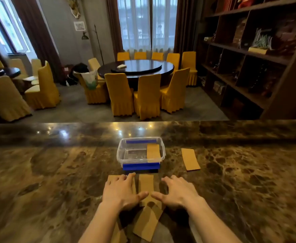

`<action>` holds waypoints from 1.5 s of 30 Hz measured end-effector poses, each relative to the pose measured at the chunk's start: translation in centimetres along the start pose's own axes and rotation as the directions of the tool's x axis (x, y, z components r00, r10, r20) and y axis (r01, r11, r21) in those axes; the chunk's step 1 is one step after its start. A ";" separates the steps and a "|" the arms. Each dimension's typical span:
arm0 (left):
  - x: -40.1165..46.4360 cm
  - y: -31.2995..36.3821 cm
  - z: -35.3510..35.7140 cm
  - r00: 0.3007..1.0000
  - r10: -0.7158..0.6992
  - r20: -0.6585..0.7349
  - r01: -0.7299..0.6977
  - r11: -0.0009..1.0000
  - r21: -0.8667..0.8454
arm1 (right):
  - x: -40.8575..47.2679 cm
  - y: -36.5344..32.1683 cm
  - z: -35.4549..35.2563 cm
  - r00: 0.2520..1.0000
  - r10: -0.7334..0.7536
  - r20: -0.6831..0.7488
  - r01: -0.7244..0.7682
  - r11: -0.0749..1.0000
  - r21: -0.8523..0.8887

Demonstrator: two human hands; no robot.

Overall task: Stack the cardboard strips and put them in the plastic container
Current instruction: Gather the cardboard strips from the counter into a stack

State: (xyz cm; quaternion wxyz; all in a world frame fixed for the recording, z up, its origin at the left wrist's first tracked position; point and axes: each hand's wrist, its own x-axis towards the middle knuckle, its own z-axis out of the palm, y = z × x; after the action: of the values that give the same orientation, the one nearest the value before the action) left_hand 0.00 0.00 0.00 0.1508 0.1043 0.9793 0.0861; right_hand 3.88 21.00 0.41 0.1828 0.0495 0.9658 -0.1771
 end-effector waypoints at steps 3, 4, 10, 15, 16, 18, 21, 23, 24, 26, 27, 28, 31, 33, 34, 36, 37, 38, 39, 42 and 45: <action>-0.3 0.6 1.2 1.000 0.004 -0.007 -0.004 1.000 -0.004 | -0.3 -0.5 1.4 1.000 0.006 0.030 -0.004 0.999 -0.049; -0.4 0.6 1.6 0.999 0.016 -0.028 -0.016 1.000 0.004 | -0.7 -0.6 1.9 0.999 0.015 0.040 -0.012 0.998 -0.060; -0.5 1.0 4.0 0.995 0.089 0.036 -0.090 0.995 0.034 | -1.6 -1.3 4.1 0.999 0.037 0.025 -0.035 0.997 -0.070; -0.3 0.0 4.8 0.978 0.188 0.086 -0.195 0.978 0.078 | -2.1 -1.3 5.1 0.997 0.031 -0.071 -0.032 0.999 -0.022; -0.3 -0.1 4.7 0.973 0.209 0.098 -0.216 0.974 0.070 | -2.1 -1.4 5.1 0.996 0.028 -0.081 -0.029 1.000 -0.006; -0.3 -0.2 4.5 0.961 0.252 0.113 -0.258 0.965 0.042 | -2.0 -1.6 5.1 0.994 0.033 -0.100 -0.032 0.999 0.018; -0.3 -0.1 4.5 0.953 0.290 0.089 -0.288 0.957 -0.038 | -1.8 -1.8 4.9 0.994 0.041 -0.103 -0.035 0.997 0.064; -0.2 0.1 4.4 0.953 0.303 0.027 -0.299 0.949 -0.101 | -1.7 -1.7 4.5 0.992 0.016 -0.127 -0.004 0.995 0.099; -0.2 0.1 4.2 0.954 0.300 0.002 -0.297 0.946 -0.130 | -1.7 -1.7 4.3 0.990 -0.006 -0.143 0.021 0.994 0.108; -0.1 0.1 4.0 0.961 0.275 -0.043 -0.277 0.938 -0.208 | -1.6 -1.8 4.0 0.982 -0.039 -0.186 0.065 0.988 0.139; 0.0 0.1 3.9 0.964 0.258 -0.060 -0.265 0.928 -0.263 | -1.6 -1.8 3.8 0.976 -0.046 -0.211 0.083 0.982 0.169; 0.1 0.1 3.7 0.968 0.239 -0.078 -0.251 0.909 -0.331 | -1.5 -1.8 3.7 0.970 -0.048 -0.236 0.099 0.973 0.209; 0.3 0.2 3.0 0.977 0.188 -0.105 -0.214 0.800 -0.560 | -1.4 -1.7 3.3 0.957 -0.041 -0.288 0.140 0.933 0.332; 0.4 0.4 2.4 0.982 0.158 -0.105 -0.187 0.710 -0.679 | -1.4 -1.7 3.1 0.950 -0.028 -0.312 0.154 0.909 0.388; 0.3 0.6 2.2 0.984 0.137 -0.113 -0.176 0.678 -0.714 | -1.4 -1.7 3.0 0.946 -0.021 -0.324 0.158 0.903 0.400; 0.3 1.0 2.2 0.985 0.097 -0.143 -0.172 0.632 -0.755 | -1.4 -1.7 3.0 0.936 -0.011 -0.353 0.167 0.894 0.416; 0.3 1.2 2.3 0.984 0.081 -0.159 -0.175 0.622 -0.763 | -1.4 -1.7 3.0 0.930 -0.008 -0.367 0.174 0.890 0.422; 0.3 1.3 2.4 0.983 0.068 -0.170 -0.175 0.617 -0.767 | -1.4 -1.7 3.1 0.926 -0.004 -0.379 0.178 0.888 0.425; 0.3 1.4 2.6 0.984 0.055 -0.170 -0.167 0.617 -0.769 | -1.4 -1.7 3.1 0.922 0.000 -0.386 0.179 0.886 0.427; 0.3 1.4 3.3 0.990 0.009 -0.142 -0.109 0.685 -0.720 | -1.4 -1.3 2.9 0.920 0.004 -0.392 0.184 0.879 0.440; 0.6 1.2 4.0 0.979 -0.025 -0.202 -0.062 0.908 -0.415 | -1.4 -0.8 2.5 0.914 0.022 -0.404 0.175 0.879 0.444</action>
State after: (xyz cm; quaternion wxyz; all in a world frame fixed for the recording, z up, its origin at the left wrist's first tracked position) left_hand 0.90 1.86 -3.72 0.0680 0.0697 0.9471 0.3057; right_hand 5.87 19.25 -1.03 -0.0418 0.0885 0.9115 -0.3996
